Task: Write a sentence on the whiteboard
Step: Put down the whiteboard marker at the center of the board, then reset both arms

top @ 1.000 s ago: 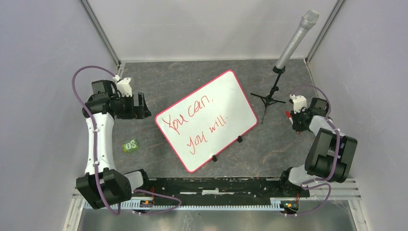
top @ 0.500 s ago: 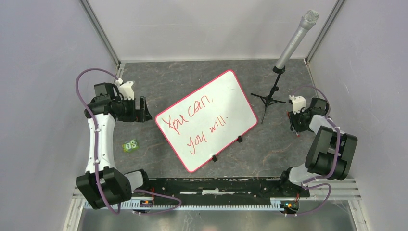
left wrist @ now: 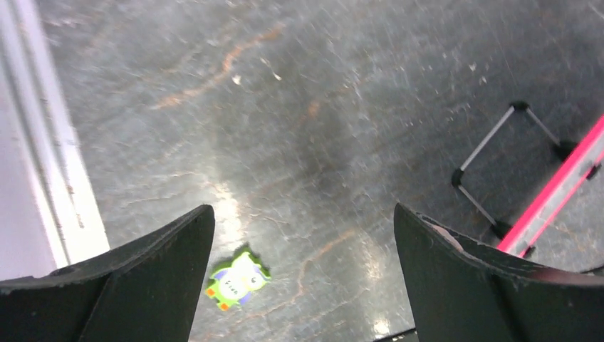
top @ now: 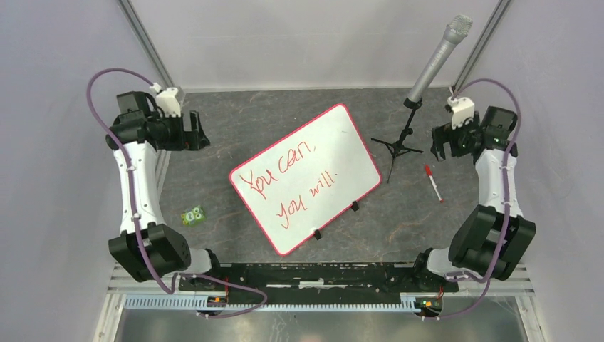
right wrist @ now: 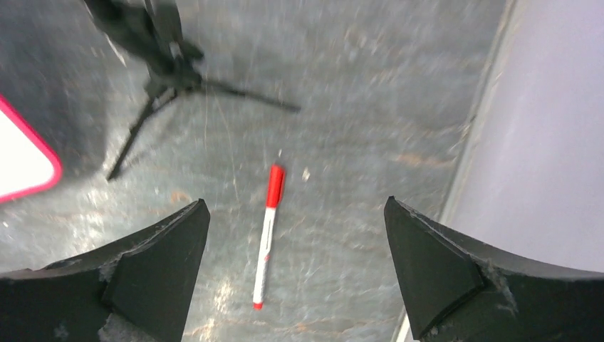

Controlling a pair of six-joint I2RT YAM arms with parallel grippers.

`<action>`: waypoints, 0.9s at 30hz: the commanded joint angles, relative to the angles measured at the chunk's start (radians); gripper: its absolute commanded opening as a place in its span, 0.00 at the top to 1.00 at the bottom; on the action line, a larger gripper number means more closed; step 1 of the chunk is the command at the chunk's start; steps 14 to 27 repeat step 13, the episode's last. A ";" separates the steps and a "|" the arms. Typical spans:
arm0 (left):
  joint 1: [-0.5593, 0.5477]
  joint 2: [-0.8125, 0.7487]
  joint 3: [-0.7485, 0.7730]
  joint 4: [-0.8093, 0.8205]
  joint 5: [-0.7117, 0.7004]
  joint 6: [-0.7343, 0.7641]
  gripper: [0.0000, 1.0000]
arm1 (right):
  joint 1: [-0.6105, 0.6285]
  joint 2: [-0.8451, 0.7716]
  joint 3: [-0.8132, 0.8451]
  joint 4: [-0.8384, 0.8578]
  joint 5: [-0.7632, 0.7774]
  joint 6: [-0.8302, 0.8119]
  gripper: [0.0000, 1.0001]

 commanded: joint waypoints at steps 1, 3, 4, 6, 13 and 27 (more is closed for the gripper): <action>0.064 0.056 0.156 0.012 0.022 -0.058 0.00 | -0.029 -0.050 0.182 -0.066 -0.138 0.062 0.02; 0.096 0.079 0.175 0.030 0.023 -0.070 0.00 | -0.055 -0.045 0.245 -0.073 -0.173 0.094 0.02; 0.116 0.087 0.175 0.041 0.023 -0.077 0.00 | -0.067 -0.040 0.274 -0.073 -0.188 0.108 0.02; 0.146 0.100 0.172 0.048 0.024 -0.079 0.00 | -0.096 -0.031 0.307 -0.067 -0.217 0.130 0.02; 0.204 0.059 0.092 0.074 -0.001 -0.061 0.00 | -0.141 -0.052 0.244 -0.029 -0.248 0.130 0.02; 0.204 0.059 0.092 0.074 -0.001 -0.061 0.00 | -0.141 -0.052 0.244 -0.029 -0.248 0.130 0.02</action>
